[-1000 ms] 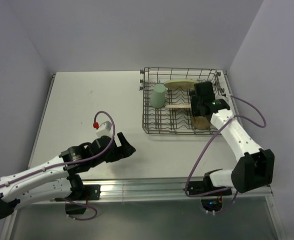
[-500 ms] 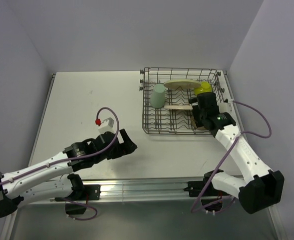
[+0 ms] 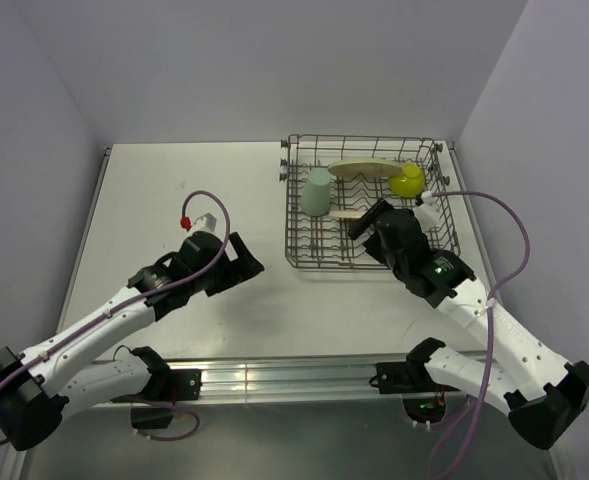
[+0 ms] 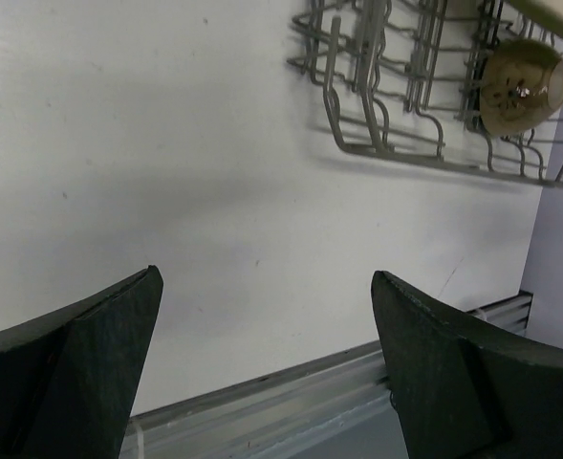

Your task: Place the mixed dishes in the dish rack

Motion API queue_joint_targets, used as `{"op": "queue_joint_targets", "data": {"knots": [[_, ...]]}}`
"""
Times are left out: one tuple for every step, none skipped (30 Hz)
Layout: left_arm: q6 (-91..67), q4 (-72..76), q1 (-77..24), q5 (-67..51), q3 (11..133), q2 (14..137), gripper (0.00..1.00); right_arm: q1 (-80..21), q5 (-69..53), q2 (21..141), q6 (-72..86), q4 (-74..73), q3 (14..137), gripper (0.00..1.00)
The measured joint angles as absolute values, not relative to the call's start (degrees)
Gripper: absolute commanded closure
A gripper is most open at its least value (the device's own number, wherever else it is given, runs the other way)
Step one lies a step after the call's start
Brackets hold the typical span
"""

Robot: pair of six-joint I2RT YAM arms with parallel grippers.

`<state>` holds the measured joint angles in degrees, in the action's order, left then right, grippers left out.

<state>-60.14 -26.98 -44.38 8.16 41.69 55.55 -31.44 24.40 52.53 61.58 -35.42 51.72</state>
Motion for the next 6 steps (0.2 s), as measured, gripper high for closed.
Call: {"op": "queue_joint_targets", "data": {"knots": [[-59.1, -26.5, -42.4, 7.0, 42.0, 56.4, 0.02, -33.3, 24.8, 52.3, 59.3, -35.2, 51.7, 0.04], [-58.4, -26.0, -41.0, 6.0, 42.4, 57.1, 0.02, -34.5, 25.1, 52.2, 57.8, -35.0, 51.5, 0.04], [-57.6, -25.6, -39.5, 4.9, 43.0, 58.0, 0.02, -36.3, 25.4, 51.9, 55.7, -34.6, 51.0, 0.04], [-56.6, -24.8, -37.6, 3.6, 43.6, 59.1, 0.02, -37.7, 25.6, 51.6, 54.1, -34.2, 50.3, 0.02], [-56.1, -24.1, -36.1, 2.4, 44.1, 59.9, 0.02, -39.0, 25.8, 51.1, 52.8, -33.5, 49.3, 0.0], [-55.4, -23.3, -34.5, 1.2, 44.5, 60.7, 0.02, -40.1, 25.9, 50.3, 51.6, -33.4, 48.2, 0.0]]}}
